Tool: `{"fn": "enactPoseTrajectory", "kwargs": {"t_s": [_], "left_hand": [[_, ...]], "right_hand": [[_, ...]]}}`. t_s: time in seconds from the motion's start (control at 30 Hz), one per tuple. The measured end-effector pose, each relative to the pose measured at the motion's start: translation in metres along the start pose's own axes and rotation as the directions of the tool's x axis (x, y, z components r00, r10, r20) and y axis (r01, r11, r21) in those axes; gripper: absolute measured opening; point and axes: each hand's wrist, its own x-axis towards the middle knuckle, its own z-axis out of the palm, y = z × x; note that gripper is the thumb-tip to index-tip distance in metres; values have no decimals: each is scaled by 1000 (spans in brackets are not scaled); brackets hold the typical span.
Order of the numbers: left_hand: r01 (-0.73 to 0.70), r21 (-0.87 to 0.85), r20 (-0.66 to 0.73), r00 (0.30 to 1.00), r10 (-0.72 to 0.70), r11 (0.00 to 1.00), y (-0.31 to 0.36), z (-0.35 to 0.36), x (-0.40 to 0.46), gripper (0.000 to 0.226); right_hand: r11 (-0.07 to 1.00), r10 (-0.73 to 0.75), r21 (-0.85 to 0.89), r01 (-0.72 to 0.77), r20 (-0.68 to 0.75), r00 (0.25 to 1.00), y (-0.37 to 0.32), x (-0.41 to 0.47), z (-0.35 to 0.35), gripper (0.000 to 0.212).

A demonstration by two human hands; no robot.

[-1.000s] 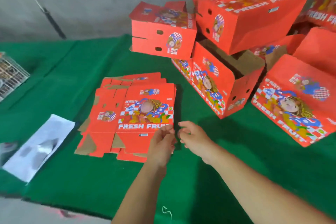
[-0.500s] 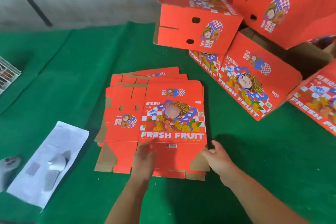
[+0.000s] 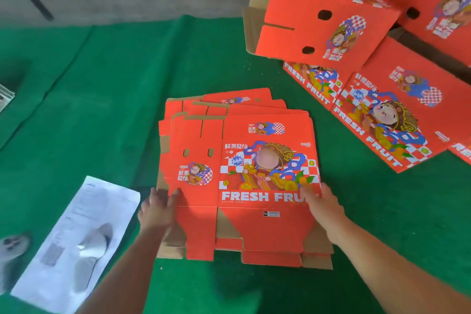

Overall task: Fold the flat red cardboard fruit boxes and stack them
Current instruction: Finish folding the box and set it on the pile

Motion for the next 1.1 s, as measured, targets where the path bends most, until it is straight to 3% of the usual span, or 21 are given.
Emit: {"fn": "enactPoseTrajectory", "kwargs": {"t_s": [0.07,0.17,0.27,0.43,0.53,0.67,0.77,0.9,1.03,1.1], "left_hand": [[-20,45,-2,1000,20,999,7,-3,17,99],[-112,-18,41,993,112,994,25,-8,42,94],[-154,28,26,988,153,988,41,-11,69,94],[17,-91,-104,994,-26,996,46,-14,105,97],[70,-144,-46,996,-77,987,48,-14,112,103],[-34,-61,45,998,36,998,57,-8,108,112],[-66,-75,81,994,72,995,51,4,89,124],[-81,-250,151,981,122,965,22,23,46,114],[-45,-221,264,959,104,974,-14,39,-8,99],[-18,-220,324,942,90,975,-29,44,-32,102]], "right_hand": [[999,-4,-34,5,7,1000,-14,14,3,56],[999,-48,19,47,41,998,-27,36,8,35],[991,-55,123,48,61,997,-43,50,10,31],[970,27,243,-25,-4,1000,-65,75,2,44],[978,57,198,-59,15,998,-65,87,1,54],[985,60,160,-66,42,997,-65,91,8,69],[999,4,44,-3,-14,1000,-62,86,4,73],[996,86,-12,-87,-33,996,-41,77,-24,82],[974,225,-41,-224,16,974,0,49,-52,105],[969,247,-44,-245,57,967,22,28,-63,115]]}}
